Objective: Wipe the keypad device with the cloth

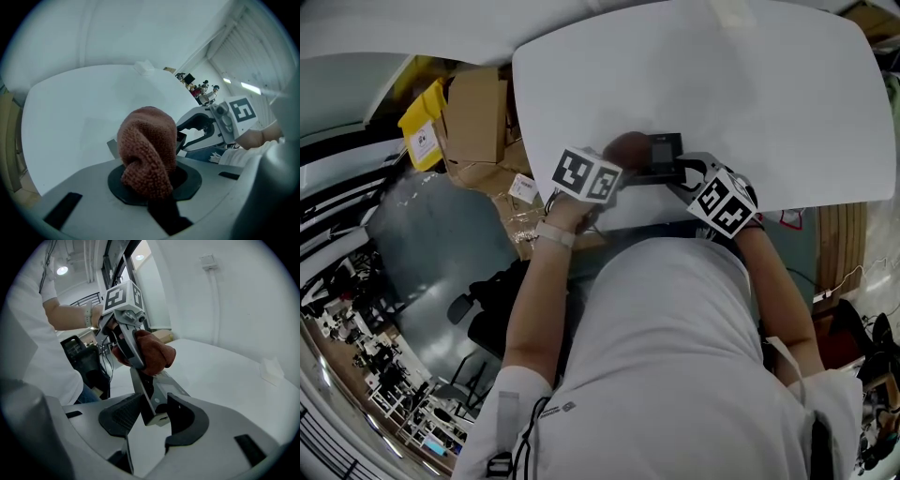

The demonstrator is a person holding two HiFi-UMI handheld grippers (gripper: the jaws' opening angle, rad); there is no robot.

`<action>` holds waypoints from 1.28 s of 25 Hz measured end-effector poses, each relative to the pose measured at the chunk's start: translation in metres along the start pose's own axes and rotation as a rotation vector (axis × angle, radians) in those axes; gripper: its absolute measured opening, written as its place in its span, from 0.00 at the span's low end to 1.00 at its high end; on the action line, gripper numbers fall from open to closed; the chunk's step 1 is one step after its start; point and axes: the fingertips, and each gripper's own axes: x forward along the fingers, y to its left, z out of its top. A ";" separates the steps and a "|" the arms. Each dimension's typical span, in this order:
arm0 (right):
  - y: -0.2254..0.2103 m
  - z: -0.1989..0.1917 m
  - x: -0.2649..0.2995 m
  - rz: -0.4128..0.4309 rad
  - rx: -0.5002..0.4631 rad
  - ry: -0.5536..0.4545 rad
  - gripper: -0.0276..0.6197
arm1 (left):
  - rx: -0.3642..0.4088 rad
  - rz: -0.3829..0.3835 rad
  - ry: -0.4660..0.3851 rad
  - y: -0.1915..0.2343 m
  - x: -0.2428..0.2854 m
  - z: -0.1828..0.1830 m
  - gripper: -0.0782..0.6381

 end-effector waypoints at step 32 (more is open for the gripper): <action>-0.001 0.001 0.001 0.029 0.009 -0.012 0.31 | -0.035 0.057 0.076 0.059 0.048 0.035 0.20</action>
